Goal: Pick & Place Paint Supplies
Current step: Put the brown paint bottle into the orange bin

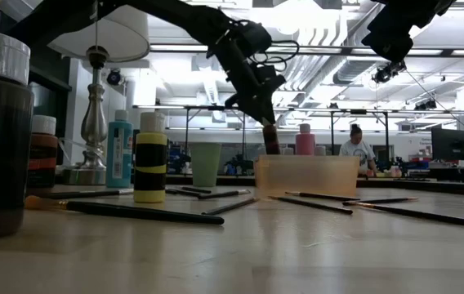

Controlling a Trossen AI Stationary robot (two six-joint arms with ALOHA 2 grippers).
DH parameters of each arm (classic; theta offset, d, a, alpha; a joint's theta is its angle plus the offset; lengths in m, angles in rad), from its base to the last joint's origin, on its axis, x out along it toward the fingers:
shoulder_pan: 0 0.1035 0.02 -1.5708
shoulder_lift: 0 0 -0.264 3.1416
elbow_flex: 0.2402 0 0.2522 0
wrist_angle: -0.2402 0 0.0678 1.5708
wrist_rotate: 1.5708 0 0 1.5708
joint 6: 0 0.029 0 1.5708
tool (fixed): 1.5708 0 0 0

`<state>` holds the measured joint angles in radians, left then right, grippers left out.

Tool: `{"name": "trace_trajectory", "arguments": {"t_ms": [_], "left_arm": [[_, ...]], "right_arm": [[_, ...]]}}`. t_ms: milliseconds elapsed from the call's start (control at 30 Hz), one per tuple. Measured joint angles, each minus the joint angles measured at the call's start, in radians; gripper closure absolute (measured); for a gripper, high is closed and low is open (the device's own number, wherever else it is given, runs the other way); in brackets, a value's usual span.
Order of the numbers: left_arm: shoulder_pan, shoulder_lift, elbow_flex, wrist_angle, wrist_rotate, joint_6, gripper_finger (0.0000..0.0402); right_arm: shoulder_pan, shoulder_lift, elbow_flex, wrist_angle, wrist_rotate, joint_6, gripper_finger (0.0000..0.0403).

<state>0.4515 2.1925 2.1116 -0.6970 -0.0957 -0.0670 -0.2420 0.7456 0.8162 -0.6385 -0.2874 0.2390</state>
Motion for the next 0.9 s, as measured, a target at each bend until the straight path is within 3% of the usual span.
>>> {"name": "trace_trajectory", "arguments": {"t_ms": [300, 700, 900], "left_arm": [[-0.002, 0.000, 0.103, -0.088, 0.031, -0.014, 0.0279], [-0.021, 0.118, 0.130, -0.183, 0.094, -0.008, 0.0279], [-0.011, 0.135, 0.137, -0.197, 0.078, -0.018, 0.0279]], "right_arm": [[0.000, 0.000, 0.000, 0.000, 0.000, 0.000, 0.0290], [0.000, 0.000, 0.000, 0.001, 0.000, 0.000, 0.0290], [0.000, 0.000, 0.000, 0.007, 0.000, 0.000, 0.0290]]}}
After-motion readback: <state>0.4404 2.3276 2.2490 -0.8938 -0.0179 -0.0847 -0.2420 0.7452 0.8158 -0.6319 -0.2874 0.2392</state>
